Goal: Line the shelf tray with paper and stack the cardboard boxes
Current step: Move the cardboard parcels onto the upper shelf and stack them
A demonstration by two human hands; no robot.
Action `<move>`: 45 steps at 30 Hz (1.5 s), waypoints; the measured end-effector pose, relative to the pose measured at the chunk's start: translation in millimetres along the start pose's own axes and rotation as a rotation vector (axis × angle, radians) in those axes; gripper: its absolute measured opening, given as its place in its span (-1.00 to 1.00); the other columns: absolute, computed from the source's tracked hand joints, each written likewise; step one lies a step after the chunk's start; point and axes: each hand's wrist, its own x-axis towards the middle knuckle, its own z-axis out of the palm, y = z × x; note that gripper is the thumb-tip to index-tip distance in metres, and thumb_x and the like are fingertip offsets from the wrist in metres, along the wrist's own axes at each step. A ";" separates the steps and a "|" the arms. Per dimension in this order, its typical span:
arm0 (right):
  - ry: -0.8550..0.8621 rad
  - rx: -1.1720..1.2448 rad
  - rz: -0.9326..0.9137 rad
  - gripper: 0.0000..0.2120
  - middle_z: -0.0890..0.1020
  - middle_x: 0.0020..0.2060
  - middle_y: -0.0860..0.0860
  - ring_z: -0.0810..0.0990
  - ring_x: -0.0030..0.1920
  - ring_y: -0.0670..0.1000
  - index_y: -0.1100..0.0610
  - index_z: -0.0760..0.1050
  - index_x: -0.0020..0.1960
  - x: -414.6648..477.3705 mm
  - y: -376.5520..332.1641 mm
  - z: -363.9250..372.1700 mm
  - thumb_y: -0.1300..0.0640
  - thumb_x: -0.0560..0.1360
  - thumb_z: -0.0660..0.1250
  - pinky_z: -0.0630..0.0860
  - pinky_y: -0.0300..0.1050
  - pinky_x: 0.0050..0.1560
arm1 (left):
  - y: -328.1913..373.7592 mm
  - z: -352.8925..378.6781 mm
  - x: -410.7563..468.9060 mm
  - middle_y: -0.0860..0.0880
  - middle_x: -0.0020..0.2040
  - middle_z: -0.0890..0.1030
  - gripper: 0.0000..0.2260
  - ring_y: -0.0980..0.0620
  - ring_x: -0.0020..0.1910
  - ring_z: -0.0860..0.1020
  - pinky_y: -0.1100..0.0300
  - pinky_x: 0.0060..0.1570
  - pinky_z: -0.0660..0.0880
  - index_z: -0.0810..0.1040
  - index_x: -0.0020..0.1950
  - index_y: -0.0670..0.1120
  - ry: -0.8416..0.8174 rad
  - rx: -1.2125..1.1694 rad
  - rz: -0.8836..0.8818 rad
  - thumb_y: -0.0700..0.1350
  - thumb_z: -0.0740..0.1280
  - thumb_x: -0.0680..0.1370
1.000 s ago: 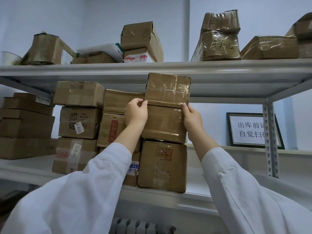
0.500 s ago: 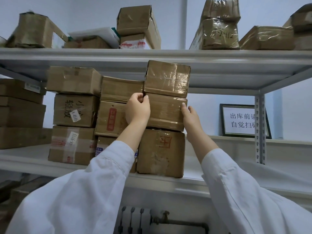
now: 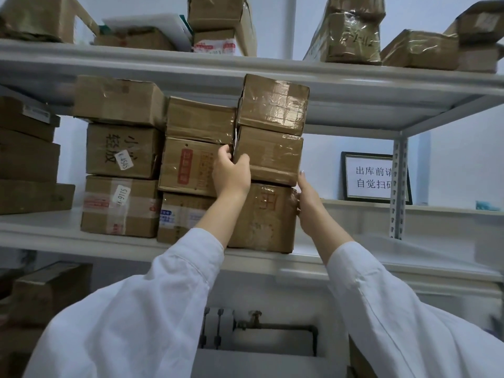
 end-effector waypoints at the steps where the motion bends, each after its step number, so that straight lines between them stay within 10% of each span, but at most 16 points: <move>1: 0.016 -0.024 -0.005 -0.57 0.46 0.08 -0.03 0.49 0.04 -0.08 0.06 0.35 0.33 -7.5 4.8 0.5 -0.16 0.63 -0.05 0.34 -0.30 -0.02 | -5.1 -2.5 -5.7 -0.02 0.34 0.41 -0.56 -0.03 0.30 0.39 0.01 0.32 0.32 0.29 0.42 -0.06 0.003 -0.017 -0.011 -0.08 0.23 0.54; 5: 0.113 -0.074 -0.093 -0.52 0.47 0.30 0.02 0.42 0.29 0.00 0.14 0.31 0.40 -27.3 26.2 6.0 -0.13 0.61 0.07 0.31 -0.11 0.27 | -19.6 -9.6 -31.2 -0.02 0.20 0.45 -0.62 0.03 0.11 0.45 0.15 0.12 0.38 0.32 0.35 -0.09 0.064 -0.192 -0.093 -0.15 0.24 0.53; 9: 0.204 -0.120 -0.235 -0.84 0.56 -0.18 -0.08 0.49 -0.13 -0.13 0.19 0.52 0.03 -57.7 42.0 0.0 0.13 0.58 0.22 0.40 -0.33 -0.10 | -30.9 -13.5 -58.7 0.08 -0.10 0.44 -0.84 0.18 -0.21 0.40 0.31 -0.24 0.31 0.38 0.13 -0.09 0.089 -0.368 -0.252 -0.20 0.20 0.56; 17: 0.116 -0.195 -0.085 -0.81 0.58 -0.23 0.06 0.51 -0.27 -0.09 0.16 0.51 -0.16 -101.3 69.1 -33.3 0.25 0.57 0.18 0.39 -0.45 -0.42 | -64.6 -16.0 -101.0 0.04 -0.31 0.55 -0.84 0.11 -0.37 0.49 0.27 -0.36 0.35 0.48 -0.21 -0.06 -0.025 -0.537 -0.637 -0.21 0.17 0.52; 23: 0.060 -0.294 0.054 -0.84 0.61 -0.16 0.03 0.54 -0.22 -0.04 0.12 0.54 -0.07 -117.9 102.1 -66.2 0.12 0.58 0.20 0.38 -0.16 -0.18 | -86.9 3.7 -137.7 0.10 -0.49 0.56 -0.79 0.11 -0.37 0.46 0.28 -0.36 0.33 0.47 -0.27 -0.07 -0.066 -0.604 -0.835 -0.19 0.14 0.54; 32: -0.055 -0.463 0.256 -0.71 0.61 0.05 0.18 0.51 -0.23 -0.18 0.31 0.53 0.19 -124.9 168.2 -155.8 0.15 0.58 0.23 0.40 -0.52 -0.40 | -150.8 71.2 -201.8 0.09 -0.48 0.55 -0.80 0.13 -0.38 0.43 0.29 -0.37 0.29 0.44 -0.27 -0.05 -0.066 -0.638 -1.107 -0.19 0.11 0.52; 38: 0.061 -0.473 0.305 -0.73 0.58 -0.06 0.07 0.54 -0.10 -0.03 0.24 0.55 0.15 -101.1 204.8 -206.9 0.10 0.56 0.28 0.44 -0.26 -0.11 | -185.1 133.7 -243.7 0.09 -0.61 0.52 -0.78 0.12 -0.38 0.42 0.29 -0.37 0.28 0.43 -0.29 -0.07 -0.073 -0.598 -1.228 -0.20 0.10 0.52; 45: 0.049 -0.880 0.457 -0.40 0.29 0.41 0.17 0.35 0.35 0.22 0.09 0.18 0.48 -89.5 253.4 -261.9 -0.12 0.53 0.23 0.39 0.13 0.30 | -229.7 188.3 -292.7 0.02 -0.26 0.51 -0.81 0.08 -0.33 0.42 0.26 -0.33 0.30 0.44 -0.24 -0.09 -0.148 -0.412 -1.296 -0.16 0.13 0.55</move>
